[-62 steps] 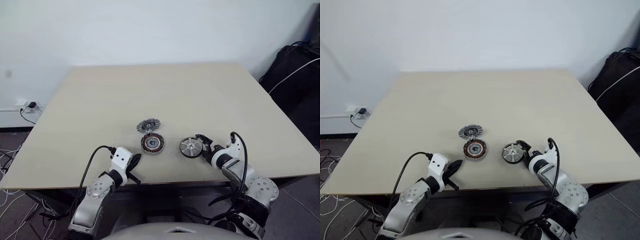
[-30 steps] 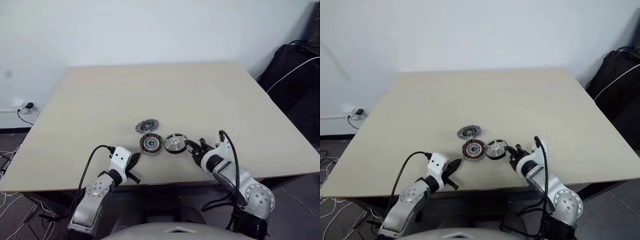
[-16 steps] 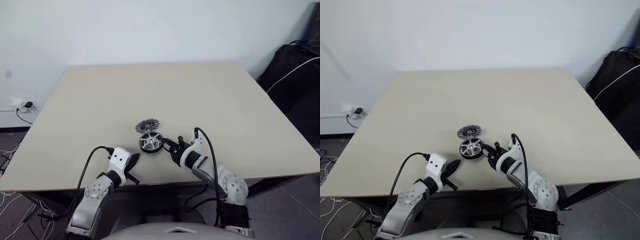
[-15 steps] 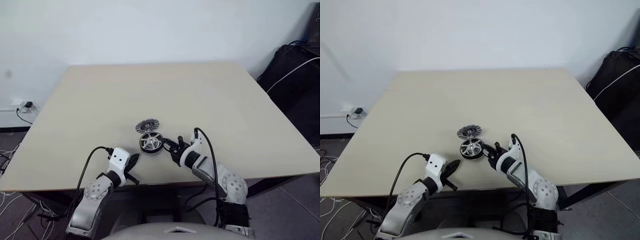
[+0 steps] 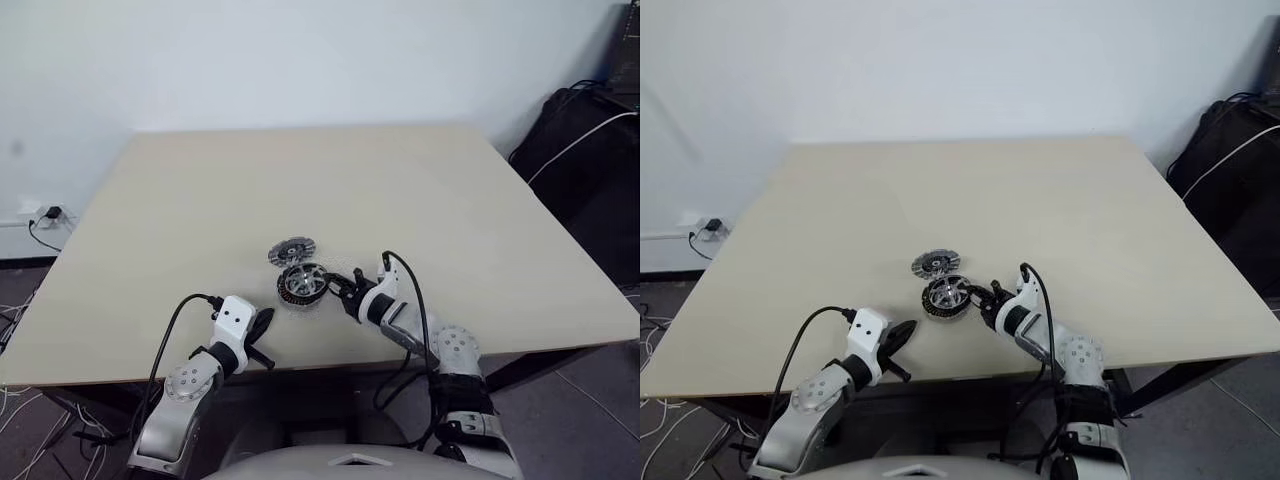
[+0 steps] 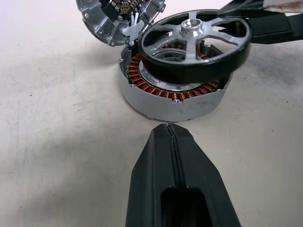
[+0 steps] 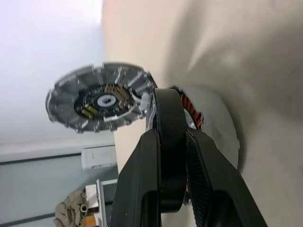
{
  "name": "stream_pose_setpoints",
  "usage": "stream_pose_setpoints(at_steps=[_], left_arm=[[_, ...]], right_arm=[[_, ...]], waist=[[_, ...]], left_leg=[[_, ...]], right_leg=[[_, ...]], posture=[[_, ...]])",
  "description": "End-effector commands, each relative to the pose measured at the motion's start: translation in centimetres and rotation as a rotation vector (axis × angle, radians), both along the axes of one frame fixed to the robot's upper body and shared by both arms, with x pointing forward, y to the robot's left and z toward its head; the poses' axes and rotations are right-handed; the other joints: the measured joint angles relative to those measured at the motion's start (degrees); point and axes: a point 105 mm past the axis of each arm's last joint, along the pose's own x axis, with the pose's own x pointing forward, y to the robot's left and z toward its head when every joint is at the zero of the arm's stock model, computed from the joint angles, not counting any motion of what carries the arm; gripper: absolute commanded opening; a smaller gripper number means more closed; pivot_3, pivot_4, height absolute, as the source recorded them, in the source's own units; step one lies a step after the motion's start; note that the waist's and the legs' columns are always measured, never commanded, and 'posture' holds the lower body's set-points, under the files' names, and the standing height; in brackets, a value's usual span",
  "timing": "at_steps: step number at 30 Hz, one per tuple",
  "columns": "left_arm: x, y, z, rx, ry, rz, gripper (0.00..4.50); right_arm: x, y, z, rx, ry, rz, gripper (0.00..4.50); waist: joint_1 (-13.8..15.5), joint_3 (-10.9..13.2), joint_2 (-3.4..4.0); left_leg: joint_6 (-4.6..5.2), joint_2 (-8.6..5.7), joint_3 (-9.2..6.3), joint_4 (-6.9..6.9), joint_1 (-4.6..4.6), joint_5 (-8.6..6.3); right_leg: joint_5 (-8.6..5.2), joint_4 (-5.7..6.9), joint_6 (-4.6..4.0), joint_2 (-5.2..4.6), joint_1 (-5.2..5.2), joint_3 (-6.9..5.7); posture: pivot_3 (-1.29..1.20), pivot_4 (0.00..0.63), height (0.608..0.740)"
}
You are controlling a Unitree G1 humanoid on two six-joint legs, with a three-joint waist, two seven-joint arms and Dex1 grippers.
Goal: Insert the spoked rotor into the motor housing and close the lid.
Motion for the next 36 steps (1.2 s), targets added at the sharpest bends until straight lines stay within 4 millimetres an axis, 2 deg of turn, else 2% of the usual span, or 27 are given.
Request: stream_pose_setpoints(at_steps=[1,4,14,19,36], left_arm=[[0.7,-0.3,1.9,-0.013,-0.078,-0.008,0.00],[0.7,-0.3,2.0,-0.015,-0.080,-0.009,0.00],[0.7,-0.4,1.9,-0.017,-0.075,-0.013,0.00],[0.5,-0.4,1.6,-0.018,-0.067,-0.011,0.00],[0.5,-0.4,1.5,-0.021,-0.061,-0.009,0.00]], right_arm=[[0.6,0.4,0.7,0.018,-0.042,0.012,0.42],[0.7,0.6,0.8,0.035,-0.055,0.024,0.42],[0.4,1.3,1.1,0.059,-0.076,0.068,0.42],[0.6,1.9,2.1,0.084,-0.113,0.091,0.42],[1.1,1.6,2.2,0.068,-0.115,0.071,0.42]], waist=[[-0.01,-0.01,0.00],[-0.02,-0.01,0.00],[-0.13,-0.02,0.01],[-0.13,-0.02,0.03],[-0.04,-0.04,0.06]], left_leg=[[0.00,0.00,0.00,0.00,0.00,0.00],[0.01,-0.01,0.00,-0.01,0.00,-0.01],[-0.05,0.00,0.00,-0.02,-0.03,-0.04],[-0.06,0.00,0.01,-0.04,-0.07,-0.04],[-0.02,-0.10,0.01,-0.06,-0.15,-0.09]], right_leg=[[0.00,0.00,0.00,0.00,0.00,0.00],[0.12,0.00,0.20,0.00,0.00,0.01],[0.10,0.00,0.08,-0.10,-0.08,0.00],[0.12,0.02,0.06,-0.12,-0.14,-0.02],[0.13,0.01,0.06,-0.37,-0.19,-0.23]], posture=[[0.00,0.000,0.740],[0.00,0.000,0.740],[0.00,0.000,0.740],[0.00,0.000,0.740],[0.00,0.000,0.740]])
